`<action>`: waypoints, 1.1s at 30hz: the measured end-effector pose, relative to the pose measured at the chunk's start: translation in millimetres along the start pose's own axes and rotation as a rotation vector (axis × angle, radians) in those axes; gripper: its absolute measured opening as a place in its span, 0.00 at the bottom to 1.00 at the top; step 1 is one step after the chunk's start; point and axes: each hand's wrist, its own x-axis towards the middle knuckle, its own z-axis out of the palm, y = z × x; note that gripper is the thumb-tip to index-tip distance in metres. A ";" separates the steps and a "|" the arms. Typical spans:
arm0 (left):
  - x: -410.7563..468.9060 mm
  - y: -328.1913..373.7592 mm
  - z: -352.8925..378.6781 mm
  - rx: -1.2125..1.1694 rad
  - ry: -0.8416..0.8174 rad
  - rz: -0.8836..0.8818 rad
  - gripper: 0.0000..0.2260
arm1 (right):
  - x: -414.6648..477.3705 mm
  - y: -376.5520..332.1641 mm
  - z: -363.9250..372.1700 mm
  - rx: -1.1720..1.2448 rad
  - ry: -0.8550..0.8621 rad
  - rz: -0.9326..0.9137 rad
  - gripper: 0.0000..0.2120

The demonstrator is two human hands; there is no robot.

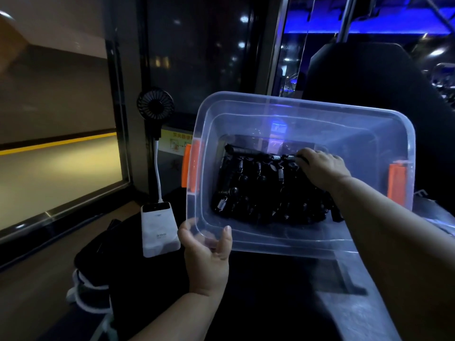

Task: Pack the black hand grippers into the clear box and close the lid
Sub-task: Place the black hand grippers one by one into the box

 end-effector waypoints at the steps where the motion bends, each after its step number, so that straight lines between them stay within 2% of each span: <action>1: -0.1 -0.6 0.0 -0.002 -0.002 0.004 0.24 | 0.7 -0.8 0.1 -0.004 -0.008 -0.001 0.17; 7: 0.9 -1.7 1.0 0.012 0.003 0.029 0.23 | 3.5 -2.0 -0.1 0.031 -0.050 -0.018 0.17; 17: 0.4 -2.7 1.6 0.038 0.020 -0.003 0.25 | -10.2 2.8 6.8 0.160 0.062 0.026 0.28; 24: 0.7 -2.9 2.7 0.075 0.028 -0.037 0.25 | -58.8 5.6 -11.0 0.313 0.305 0.042 0.24; 29: 0.3 -1.6 4.0 0.103 0.057 -0.037 0.26 | -129.1 32.0 -17.1 0.351 0.534 -0.058 0.23; 33: 0.7 -1.2 4.9 0.103 0.058 -0.059 0.26 | -178.4 74.5 -11.9 0.433 0.729 0.048 0.17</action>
